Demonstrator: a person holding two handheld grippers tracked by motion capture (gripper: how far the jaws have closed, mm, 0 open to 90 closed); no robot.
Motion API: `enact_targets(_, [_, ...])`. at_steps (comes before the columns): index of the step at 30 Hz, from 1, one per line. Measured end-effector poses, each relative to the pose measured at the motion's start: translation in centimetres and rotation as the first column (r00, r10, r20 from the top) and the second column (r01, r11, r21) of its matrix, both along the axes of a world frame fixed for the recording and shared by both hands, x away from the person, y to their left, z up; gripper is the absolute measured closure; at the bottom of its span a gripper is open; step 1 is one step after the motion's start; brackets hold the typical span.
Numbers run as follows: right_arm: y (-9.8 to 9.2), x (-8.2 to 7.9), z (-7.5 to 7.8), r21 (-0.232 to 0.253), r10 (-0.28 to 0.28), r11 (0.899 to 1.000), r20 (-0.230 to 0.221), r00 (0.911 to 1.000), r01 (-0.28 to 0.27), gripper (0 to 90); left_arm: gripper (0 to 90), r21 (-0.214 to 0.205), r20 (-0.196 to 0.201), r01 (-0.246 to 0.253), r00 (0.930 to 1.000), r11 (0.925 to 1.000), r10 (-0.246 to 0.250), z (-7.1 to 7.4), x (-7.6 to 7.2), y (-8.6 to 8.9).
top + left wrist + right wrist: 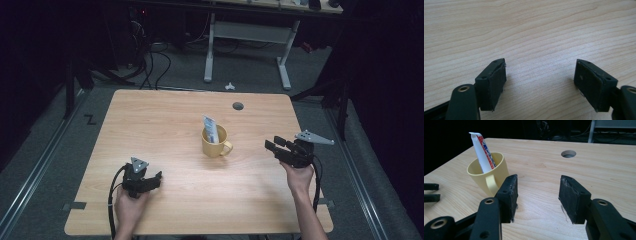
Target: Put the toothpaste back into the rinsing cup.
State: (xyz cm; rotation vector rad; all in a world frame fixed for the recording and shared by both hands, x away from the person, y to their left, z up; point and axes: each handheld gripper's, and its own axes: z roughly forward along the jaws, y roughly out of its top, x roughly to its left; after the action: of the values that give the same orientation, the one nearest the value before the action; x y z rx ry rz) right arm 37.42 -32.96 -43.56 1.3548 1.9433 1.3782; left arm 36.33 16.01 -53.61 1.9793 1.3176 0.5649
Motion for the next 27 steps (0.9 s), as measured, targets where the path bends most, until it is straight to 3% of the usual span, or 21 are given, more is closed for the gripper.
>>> enact_targets(27, [-0.5, -0.6, -2.7, 0.005, -0.014, 1.000, -0.047, 0.9988, 0.014, 51.8, 26.1, 0.000, 0.001, -0.001, 1.0000, 1.0000, 0.001, 0.0, 0.0, 0.0])
